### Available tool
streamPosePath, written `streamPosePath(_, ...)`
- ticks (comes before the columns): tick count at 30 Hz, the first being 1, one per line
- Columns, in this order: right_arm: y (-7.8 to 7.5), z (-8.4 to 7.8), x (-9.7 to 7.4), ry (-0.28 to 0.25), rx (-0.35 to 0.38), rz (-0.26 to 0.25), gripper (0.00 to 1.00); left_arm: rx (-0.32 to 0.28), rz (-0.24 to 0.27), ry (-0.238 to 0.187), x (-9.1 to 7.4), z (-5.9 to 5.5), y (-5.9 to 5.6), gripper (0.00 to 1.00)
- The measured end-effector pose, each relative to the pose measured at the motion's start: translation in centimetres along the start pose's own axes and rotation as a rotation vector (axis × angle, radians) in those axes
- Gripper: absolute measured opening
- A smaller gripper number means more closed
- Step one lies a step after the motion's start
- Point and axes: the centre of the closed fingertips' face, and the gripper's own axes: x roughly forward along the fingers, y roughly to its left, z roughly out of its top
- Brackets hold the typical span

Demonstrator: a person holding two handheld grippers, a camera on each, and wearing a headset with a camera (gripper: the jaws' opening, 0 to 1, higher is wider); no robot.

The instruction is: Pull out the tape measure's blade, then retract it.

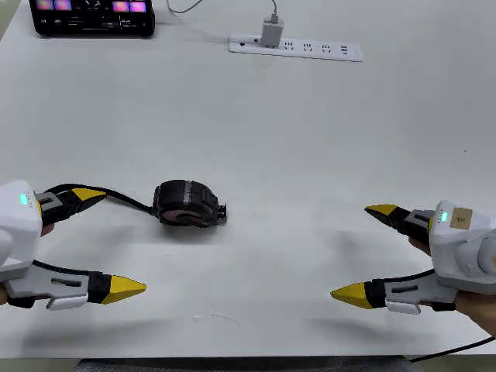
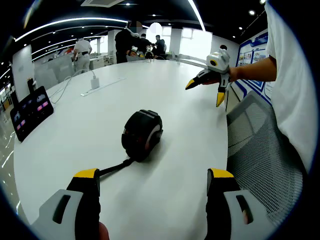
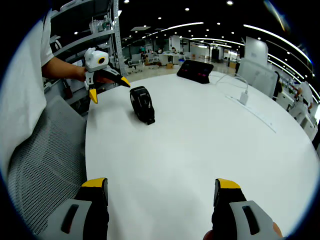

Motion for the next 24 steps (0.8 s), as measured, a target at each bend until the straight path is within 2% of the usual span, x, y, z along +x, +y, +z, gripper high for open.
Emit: streamPosePath(24, -0.07, 0.56, 0.17, -0.004, -0.003, -0.001, 0.86, 0.002, 0.004, -0.002, 0.08, 0.21, 0.30, 0.85)
